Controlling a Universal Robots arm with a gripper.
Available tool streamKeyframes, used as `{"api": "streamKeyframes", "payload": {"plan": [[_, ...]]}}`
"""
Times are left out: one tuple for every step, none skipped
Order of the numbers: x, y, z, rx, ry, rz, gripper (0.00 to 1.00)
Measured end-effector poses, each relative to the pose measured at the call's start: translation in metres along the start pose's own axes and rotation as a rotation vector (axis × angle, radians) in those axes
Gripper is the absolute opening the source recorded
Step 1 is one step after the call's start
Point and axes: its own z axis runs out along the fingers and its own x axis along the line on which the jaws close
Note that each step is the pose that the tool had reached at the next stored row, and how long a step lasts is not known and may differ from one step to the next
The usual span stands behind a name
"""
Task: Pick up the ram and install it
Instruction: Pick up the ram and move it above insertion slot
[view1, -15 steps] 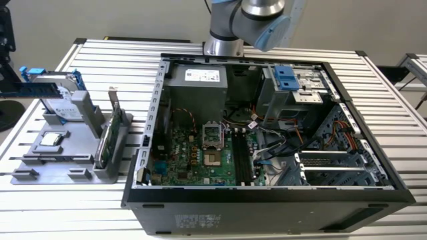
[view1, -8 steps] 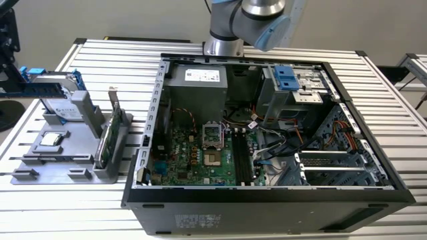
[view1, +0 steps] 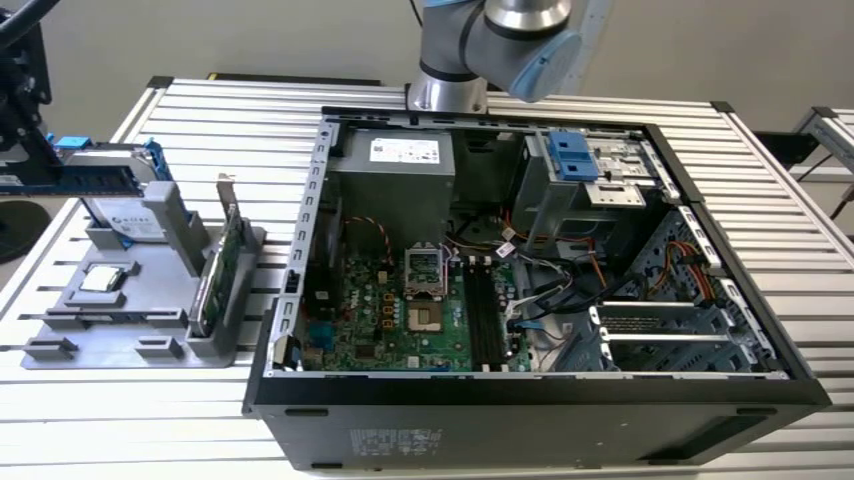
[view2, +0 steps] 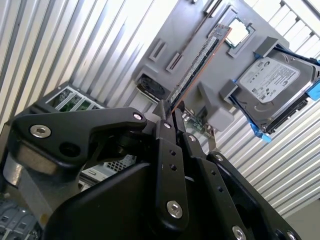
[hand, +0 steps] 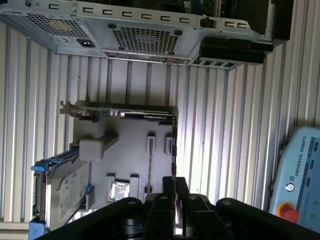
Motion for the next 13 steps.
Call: {"api": "streamKeyframes", "payload": {"plan": [[-0.0001, 0.0010, 0.0000, 0.0000, 0.0000, 0.000, 0.00], [-0.0001, 0.0020, 0.0001, 0.0000, 0.0000, 0.000, 0.00], [-0.0002, 0.0030, 0.0001, 0.0000, 0.0000, 0.000, 0.00], [-0.0002, 0.0039, 0.0001, 0.0000, -0.0001, 0.000, 0.00], [-0.0003, 0.0049, 0.0001, 0.0000, 0.0000, 0.000, 0.00], [-0.0003, 0.0058, 0.0001, 0.0000, -0.0001, 0.000, 0.00], [-0.0003, 0.0069, 0.0002, 0.0000, 0.0000, 0.000, 0.00], [-0.0004, 0.0081, 0.0002, 0.0000, 0.0000, 0.000, 0.00], [-0.0005, 0.0091, 0.0002, 0.0000, 0.0000, 0.000, 0.00], [-0.0005, 0.0101, 0.0003, -0.0001, 0.0000, 0.000, 0.00], [-0.0006, 0.0111, 0.0003, 0.0000, 0.0000, 0.000, 0.00], [-0.0006, 0.0122, 0.0003, 0.0001, -0.0001, 0.000, 0.00], [-0.0007, 0.0132, 0.0004, -0.0001, 0.0000, 0.000, 0.00]]}}
